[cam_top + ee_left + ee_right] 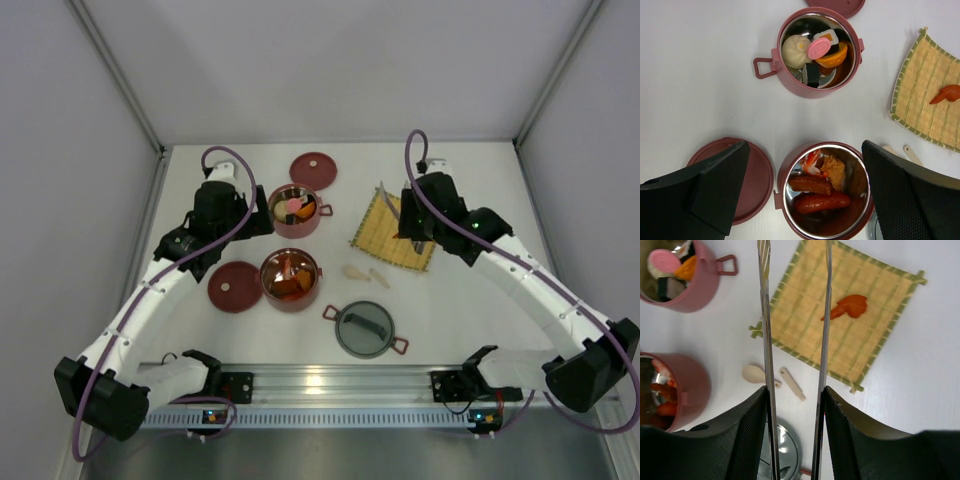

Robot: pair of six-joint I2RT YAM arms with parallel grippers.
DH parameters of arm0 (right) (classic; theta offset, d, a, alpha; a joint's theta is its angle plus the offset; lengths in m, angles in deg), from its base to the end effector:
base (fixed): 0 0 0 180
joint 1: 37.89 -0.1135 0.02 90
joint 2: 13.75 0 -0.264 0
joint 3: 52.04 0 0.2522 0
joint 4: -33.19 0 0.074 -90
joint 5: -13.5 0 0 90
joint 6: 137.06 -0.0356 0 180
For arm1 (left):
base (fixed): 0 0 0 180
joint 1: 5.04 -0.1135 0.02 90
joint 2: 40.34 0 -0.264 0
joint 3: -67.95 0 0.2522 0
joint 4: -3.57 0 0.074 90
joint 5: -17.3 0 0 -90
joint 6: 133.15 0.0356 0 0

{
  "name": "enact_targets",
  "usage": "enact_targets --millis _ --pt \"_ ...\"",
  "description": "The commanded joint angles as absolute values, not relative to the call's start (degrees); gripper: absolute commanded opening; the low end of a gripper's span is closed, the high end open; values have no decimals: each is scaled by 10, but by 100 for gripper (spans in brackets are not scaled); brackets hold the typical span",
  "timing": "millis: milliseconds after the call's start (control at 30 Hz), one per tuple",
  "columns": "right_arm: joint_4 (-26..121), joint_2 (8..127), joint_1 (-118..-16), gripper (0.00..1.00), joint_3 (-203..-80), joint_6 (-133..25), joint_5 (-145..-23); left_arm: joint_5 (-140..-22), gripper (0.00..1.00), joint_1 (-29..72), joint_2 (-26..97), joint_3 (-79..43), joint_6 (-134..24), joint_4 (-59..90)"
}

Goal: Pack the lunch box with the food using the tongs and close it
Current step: Pick up the fake food from the plate.

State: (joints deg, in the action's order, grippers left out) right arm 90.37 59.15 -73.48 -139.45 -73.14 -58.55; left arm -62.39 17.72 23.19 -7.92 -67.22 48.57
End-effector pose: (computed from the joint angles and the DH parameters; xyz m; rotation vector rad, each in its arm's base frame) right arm 0.2226 0.1458 0.3559 -0.0317 2.2794 0.2024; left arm 0.2242 -0.0872 0.3449 -0.1301 2.1402 -0.2881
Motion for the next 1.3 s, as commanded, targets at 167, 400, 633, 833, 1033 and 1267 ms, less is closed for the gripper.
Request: enact_targets --millis 167,400,633,833,1033,1267 --pt "939 521 -686 46 -1294 -752 -551 -630 99 178 222 -78 -671 472" --pt "938 505 -669 46 -1255 -749 -548 -629 99 178 220 -75 -671 472" --pt "909 505 -645 45 -1219 -738 -573 -629 99 178 222 -75 -671 471" --pt "867 515 -625 44 -1200 -725 -616 -630 99 178 224 -77 -671 471" --pt "855 530 -621 44 -1207 -718 -622 -625 99 178 222 -75 -671 474" --pt "843 550 -617 42 -1211 -709 -624 -626 99 178 225 -75 -671 473"
